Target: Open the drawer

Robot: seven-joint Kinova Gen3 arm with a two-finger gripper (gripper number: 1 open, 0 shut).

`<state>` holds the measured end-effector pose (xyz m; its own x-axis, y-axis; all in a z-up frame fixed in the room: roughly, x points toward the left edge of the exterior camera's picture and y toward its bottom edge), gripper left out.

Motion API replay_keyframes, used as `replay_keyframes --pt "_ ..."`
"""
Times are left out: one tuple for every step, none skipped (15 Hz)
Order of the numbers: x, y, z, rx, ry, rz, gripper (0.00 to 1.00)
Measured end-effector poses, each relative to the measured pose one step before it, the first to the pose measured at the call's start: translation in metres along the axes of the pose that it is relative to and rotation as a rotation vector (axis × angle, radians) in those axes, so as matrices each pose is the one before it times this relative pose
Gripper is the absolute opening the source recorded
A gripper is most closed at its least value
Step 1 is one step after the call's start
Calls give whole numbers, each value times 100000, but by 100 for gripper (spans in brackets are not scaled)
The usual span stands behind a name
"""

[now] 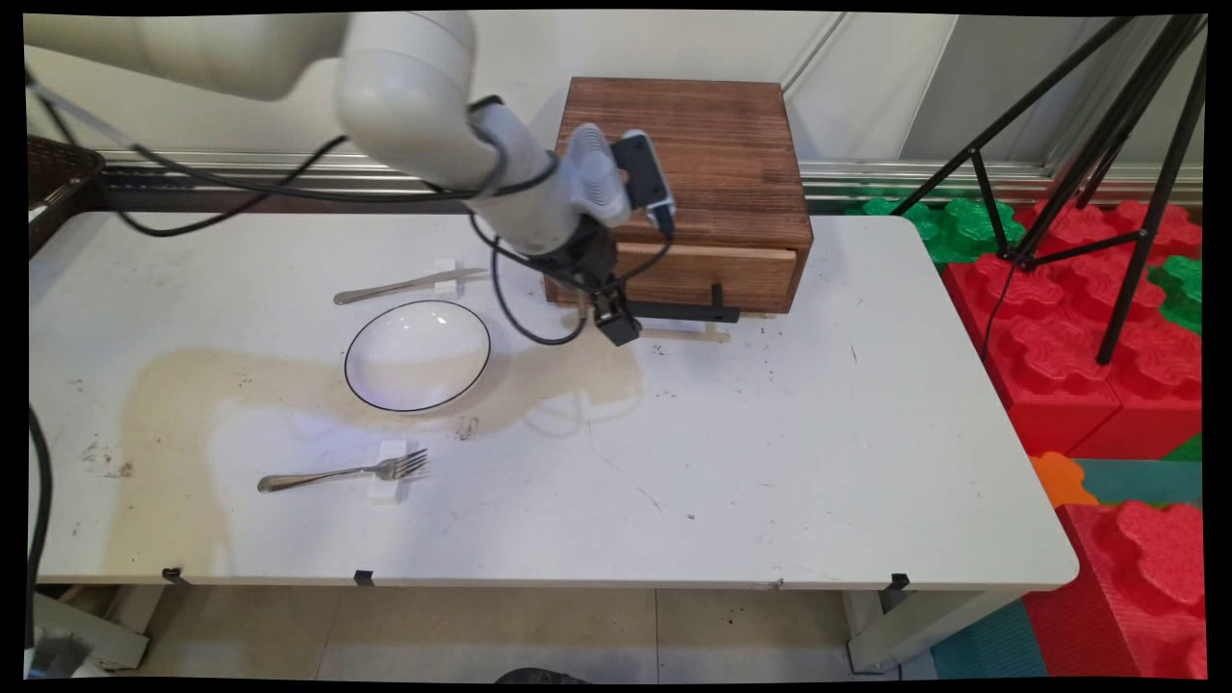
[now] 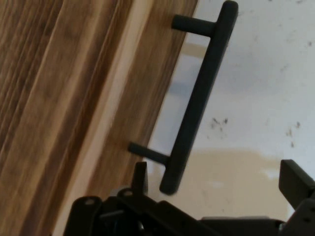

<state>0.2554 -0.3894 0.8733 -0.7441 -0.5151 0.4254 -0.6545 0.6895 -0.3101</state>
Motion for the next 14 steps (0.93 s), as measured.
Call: replay_keyframes --pt "628 -125 993 -176 -215 1137 100" --pt "428 -88 717 -210 -187 810 100" --pt "432 -82 713 -340 -147 715 100" --pt "568 -126 953 -465 -164 826 100" --pt "406 -107 697 -350 -87 507 100" --pt "378 -135 683 -298 13 346 100" --pt "440 -157 878 -564 -145 231 100" --pt "303 -102 618 -492 -78 85 100" --pt "224 -75 574 -526 -144 -32 100" --pt "137 -60 382 -327 -81 -193 100" --pt "148 -47 452 -401 -117 -239 100" --pt "88 -16 294 -291 -63 -283 100" --pt "148 21 476 -568 -101 -610 100" --pt "93 59 358 -565 -103 -602 100"
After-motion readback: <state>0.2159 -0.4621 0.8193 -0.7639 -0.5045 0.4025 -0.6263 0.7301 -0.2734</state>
